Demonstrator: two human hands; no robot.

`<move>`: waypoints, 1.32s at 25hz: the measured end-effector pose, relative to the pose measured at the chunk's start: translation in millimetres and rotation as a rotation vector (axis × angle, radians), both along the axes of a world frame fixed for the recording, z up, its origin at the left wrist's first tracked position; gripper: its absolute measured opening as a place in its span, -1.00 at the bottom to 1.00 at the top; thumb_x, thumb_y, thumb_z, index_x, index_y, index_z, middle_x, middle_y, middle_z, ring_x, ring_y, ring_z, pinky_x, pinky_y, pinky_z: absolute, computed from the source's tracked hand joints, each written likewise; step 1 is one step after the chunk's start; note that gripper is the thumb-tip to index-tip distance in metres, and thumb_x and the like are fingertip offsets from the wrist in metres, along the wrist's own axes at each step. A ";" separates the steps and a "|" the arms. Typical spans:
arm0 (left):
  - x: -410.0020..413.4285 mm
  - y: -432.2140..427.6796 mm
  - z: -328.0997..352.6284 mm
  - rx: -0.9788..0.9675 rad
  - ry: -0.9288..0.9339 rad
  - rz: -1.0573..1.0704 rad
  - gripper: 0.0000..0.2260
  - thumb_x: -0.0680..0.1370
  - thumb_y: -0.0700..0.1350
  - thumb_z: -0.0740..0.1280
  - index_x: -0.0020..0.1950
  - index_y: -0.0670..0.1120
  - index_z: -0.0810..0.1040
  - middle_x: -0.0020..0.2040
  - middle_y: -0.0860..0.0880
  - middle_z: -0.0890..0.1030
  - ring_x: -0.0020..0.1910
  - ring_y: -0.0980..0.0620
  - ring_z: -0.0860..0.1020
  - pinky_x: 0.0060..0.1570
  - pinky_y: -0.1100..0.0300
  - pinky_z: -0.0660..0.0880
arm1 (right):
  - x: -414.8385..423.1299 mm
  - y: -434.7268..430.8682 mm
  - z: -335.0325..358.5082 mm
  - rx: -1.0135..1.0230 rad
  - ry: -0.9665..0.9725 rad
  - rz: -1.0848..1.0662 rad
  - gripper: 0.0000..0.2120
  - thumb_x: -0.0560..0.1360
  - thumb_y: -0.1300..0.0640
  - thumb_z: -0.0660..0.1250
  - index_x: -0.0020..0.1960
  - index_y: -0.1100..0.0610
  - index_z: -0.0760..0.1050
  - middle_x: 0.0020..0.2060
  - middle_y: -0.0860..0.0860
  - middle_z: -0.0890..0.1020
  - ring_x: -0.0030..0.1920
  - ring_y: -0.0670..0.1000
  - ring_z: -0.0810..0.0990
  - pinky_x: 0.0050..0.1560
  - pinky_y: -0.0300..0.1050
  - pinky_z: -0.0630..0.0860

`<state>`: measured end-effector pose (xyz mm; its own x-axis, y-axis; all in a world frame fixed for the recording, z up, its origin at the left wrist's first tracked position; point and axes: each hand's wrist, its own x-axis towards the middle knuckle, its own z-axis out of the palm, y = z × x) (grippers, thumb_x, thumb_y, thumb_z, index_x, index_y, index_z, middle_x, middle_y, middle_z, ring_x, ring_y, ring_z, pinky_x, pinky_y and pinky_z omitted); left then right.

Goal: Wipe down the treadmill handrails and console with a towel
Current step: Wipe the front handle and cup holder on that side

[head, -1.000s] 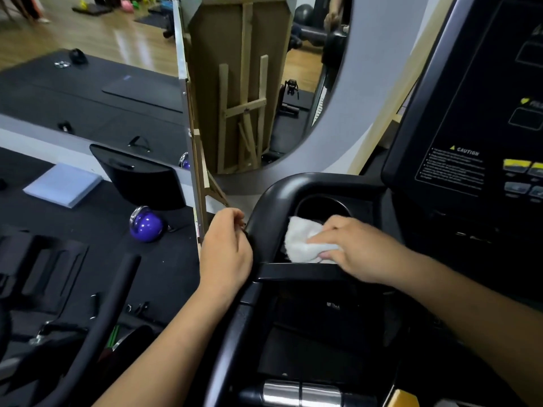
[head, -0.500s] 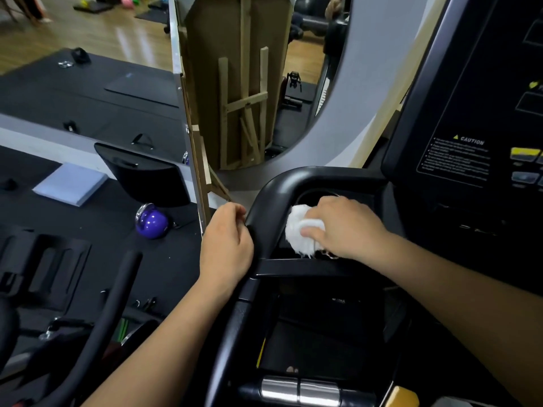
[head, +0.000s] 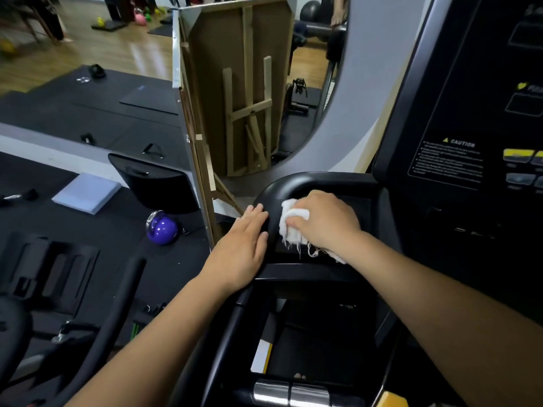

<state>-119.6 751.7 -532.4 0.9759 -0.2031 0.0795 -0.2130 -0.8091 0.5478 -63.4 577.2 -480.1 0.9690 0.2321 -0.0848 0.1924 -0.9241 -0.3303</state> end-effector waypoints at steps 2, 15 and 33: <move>-0.2 1.5 0.2 -0.010 0.032 -0.019 -0.55 0.70 -0.05 0.08 0.59 -0.08 0.18 0.61 0.04 0.10 0.58 0.15 0.01 0.45 0.37 -0.07 | -9.8 -4.7 -6.9 -0.007 -0.052 -0.038 -0.81 0.51 -0.13 0.26 0.05 -0.15 0.59 0.03 -0.07 0.51 0.07 0.07 0.52 -0.01 -0.04 0.48; -1.4 1.6 -3.7 -0.217 0.065 0.047 -0.59 0.70 -0.03 0.09 0.56 0.00 0.26 0.57 0.15 0.17 0.54 0.29 0.04 0.40 0.48 -0.07 | -9.9 -11.6 -9.0 0.001 0.013 -0.098 -0.90 0.49 0.05 0.25 -0.08 -0.01 0.54 -0.01 -0.04 0.51 0.04 0.08 0.52 -0.04 -0.03 0.50; 1.7 5.1 -9.2 -0.090 0.118 -0.055 -0.32 0.54 0.32 -0.17 0.61 0.07 0.02 0.59 0.20 -0.08 0.54 0.31 -0.20 0.53 0.19 -0.19 | -10.0 -59.3 -2.6 -0.515 -0.176 -0.135 -0.77 0.56 0.10 0.24 0.20 0.05 0.50 0.14 0.04 0.46 0.18 0.08 0.45 -0.09 -0.09 0.39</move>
